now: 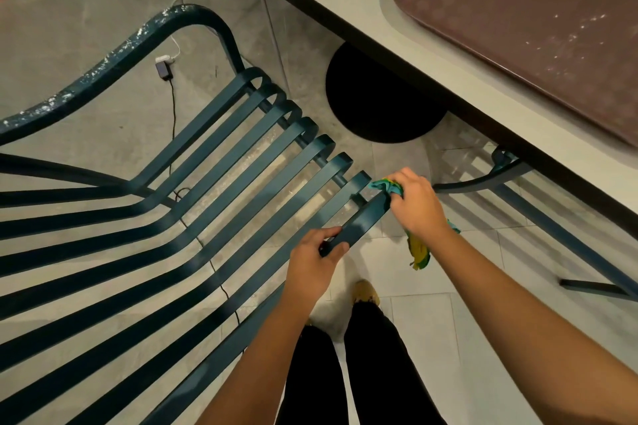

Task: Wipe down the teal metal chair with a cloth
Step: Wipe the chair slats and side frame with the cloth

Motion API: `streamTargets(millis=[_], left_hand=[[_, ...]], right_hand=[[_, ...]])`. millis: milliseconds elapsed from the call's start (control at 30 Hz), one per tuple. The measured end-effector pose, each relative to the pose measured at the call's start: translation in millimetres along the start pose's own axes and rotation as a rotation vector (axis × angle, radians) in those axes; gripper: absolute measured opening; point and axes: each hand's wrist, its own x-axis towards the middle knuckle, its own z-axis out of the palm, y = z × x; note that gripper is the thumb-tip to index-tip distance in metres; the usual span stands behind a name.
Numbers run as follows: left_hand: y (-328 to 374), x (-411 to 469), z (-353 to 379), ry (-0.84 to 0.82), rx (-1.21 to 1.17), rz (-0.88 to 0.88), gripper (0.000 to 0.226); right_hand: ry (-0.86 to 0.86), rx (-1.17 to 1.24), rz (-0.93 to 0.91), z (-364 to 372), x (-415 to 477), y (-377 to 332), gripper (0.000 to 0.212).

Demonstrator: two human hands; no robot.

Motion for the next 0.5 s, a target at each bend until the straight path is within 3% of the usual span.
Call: streamTargets(millis=[200,400,500], left_hand=[[1.8,-0.8,-1.1,0.009,0.008,-0.014,0.035],[0.7,0.6,-1.9,0.019,0.001,-0.020,0.032],[-0.5,1.6,-0.4,0.024,-0.017,-0.031,0.031]], right_hand=[[-0.033,0.151,0.235,1.1,16.5,2.9,0.029],[-0.015,0.131,0.005,-3.0,-7.5,1.2,0.027],[-0.023,0.136,0.007,0.2,-4.4,6.1,0.027]])
